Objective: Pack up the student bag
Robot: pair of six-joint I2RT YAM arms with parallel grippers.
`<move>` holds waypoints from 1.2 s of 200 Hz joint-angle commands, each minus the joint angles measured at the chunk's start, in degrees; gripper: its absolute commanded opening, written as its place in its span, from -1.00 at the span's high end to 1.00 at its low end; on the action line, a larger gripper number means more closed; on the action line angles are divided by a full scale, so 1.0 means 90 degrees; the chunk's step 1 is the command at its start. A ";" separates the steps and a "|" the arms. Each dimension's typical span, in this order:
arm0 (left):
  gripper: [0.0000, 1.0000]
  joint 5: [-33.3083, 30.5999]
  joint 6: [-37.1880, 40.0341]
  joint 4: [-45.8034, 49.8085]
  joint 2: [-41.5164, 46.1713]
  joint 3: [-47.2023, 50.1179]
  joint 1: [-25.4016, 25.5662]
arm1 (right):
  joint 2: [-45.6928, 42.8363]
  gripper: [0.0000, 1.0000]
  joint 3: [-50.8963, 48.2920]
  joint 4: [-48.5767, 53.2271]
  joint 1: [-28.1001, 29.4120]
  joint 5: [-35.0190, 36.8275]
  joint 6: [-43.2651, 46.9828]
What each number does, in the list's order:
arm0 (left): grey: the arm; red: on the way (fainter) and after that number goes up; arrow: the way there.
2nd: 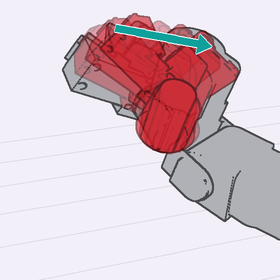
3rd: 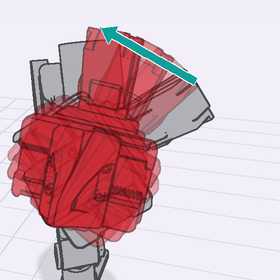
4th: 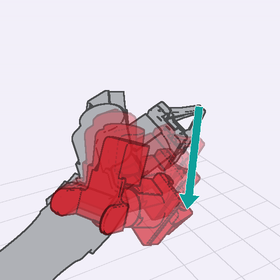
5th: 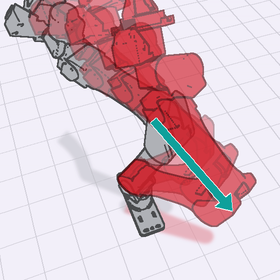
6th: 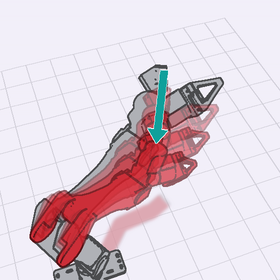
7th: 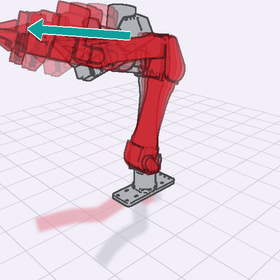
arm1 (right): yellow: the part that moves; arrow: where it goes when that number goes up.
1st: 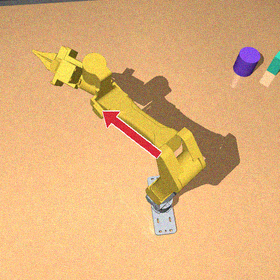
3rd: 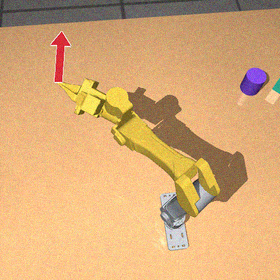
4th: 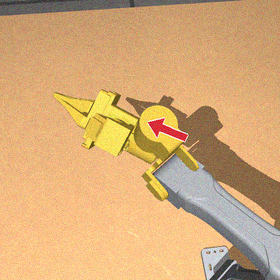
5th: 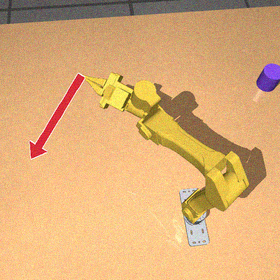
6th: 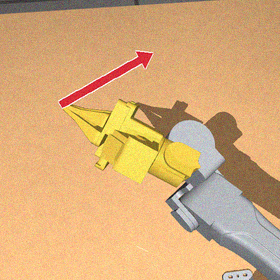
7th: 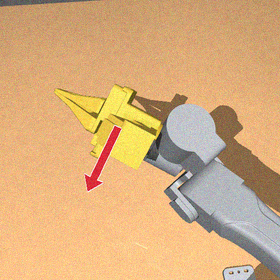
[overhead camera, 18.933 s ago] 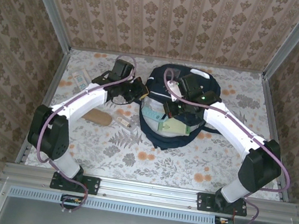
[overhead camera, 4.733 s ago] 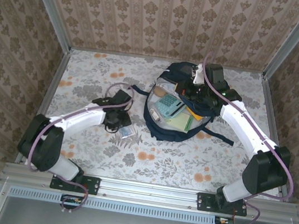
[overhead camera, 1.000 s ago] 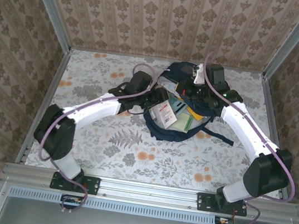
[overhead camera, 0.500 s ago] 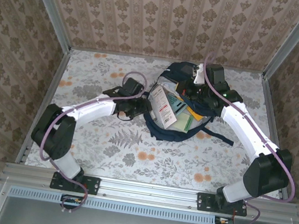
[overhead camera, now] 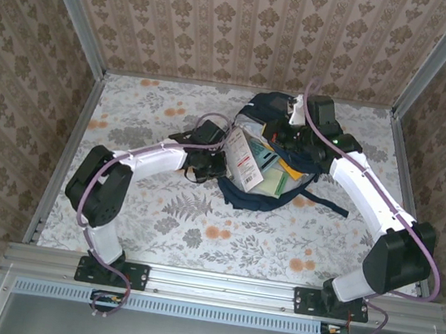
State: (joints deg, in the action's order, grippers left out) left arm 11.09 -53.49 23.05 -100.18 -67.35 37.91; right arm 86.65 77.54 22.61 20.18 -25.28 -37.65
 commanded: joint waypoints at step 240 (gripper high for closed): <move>-0.14 -0.1164 0.0534 0.1302 0.0838 -0.0186 -0.0072 | 0.1185 1.00 0.2914 0.0975 -0.0067 -0.0413 0.0372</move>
State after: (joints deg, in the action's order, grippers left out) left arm 4.34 -53.45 30.76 -88.58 -65.34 37.47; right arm 102.74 104.90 37.23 19.66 -27.51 -33.39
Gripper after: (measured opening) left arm 0.554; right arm 0.074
